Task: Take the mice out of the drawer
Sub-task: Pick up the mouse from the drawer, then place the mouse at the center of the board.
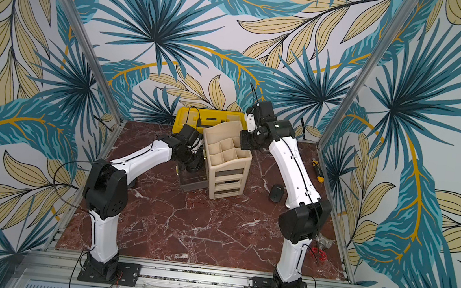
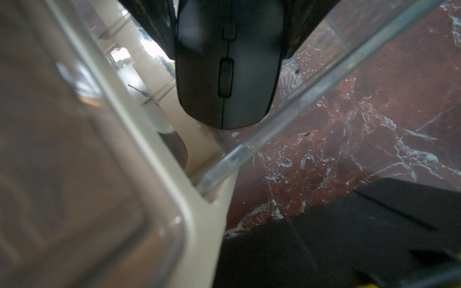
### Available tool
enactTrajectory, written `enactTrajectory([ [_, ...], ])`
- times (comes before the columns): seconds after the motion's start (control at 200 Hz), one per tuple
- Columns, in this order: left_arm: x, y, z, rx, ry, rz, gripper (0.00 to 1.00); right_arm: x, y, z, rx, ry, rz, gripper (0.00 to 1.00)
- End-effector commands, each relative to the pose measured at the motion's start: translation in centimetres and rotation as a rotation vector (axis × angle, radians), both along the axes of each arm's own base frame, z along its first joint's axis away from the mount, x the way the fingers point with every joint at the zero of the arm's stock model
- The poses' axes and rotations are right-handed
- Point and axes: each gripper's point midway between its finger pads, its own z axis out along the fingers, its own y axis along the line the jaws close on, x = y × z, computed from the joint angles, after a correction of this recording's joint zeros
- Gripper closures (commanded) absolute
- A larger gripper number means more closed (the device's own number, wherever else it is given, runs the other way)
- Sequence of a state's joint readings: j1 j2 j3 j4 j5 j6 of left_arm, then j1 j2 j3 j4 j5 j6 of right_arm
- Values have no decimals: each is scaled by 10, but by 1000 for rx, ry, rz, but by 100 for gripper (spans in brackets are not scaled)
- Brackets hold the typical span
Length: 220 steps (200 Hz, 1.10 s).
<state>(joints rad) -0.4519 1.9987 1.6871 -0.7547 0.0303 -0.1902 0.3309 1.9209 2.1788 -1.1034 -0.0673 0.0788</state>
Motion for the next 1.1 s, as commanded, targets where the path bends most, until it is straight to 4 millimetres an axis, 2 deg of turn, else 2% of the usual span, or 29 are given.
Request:
enactTrajectory([
  [0.0, -21, 16, -62, 101, 148, 71, 46, -12, -2, -55, -96, 168, 37, 100],
  [0.165, -19, 19, -49, 79, 107, 128, 63, -12, -2, -53, -94, 160, 37, 100],
  [0.32, -18, 36, -26, 128, 49, 187, 74, -10, 0, -54, -89, 161, 42, 100],
  [0.466, -23, 43, 3, 131, 17, 203, 76, -9, 1, -54, -85, 161, 41, 100],
  [0.606, -33, 48, 46, 119, -21, 188, 76, -8, 1, -56, -89, 165, 42, 100],
  [0.761, -47, 58, 120, 67, -122, 167, 76, -8, 1, -56, -89, 166, 43, 100],
  [0.841, -55, 70, 154, 37, -167, 174, 75, -8, 2, -58, -84, 170, 42, 100],
  [0.926, -63, 98, 179, 62, -226, 220, 75, -8, 3, -59, -79, 172, 43, 100],
  [1.007, -73, 130, 187, 97, -231, 279, 74, -9, 3, -58, -77, 171, 44, 100],
  [1.097, -82, 153, 189, 90, -247, 319, 73, -9, 3, -60, -78, 171, 44, 100],
])
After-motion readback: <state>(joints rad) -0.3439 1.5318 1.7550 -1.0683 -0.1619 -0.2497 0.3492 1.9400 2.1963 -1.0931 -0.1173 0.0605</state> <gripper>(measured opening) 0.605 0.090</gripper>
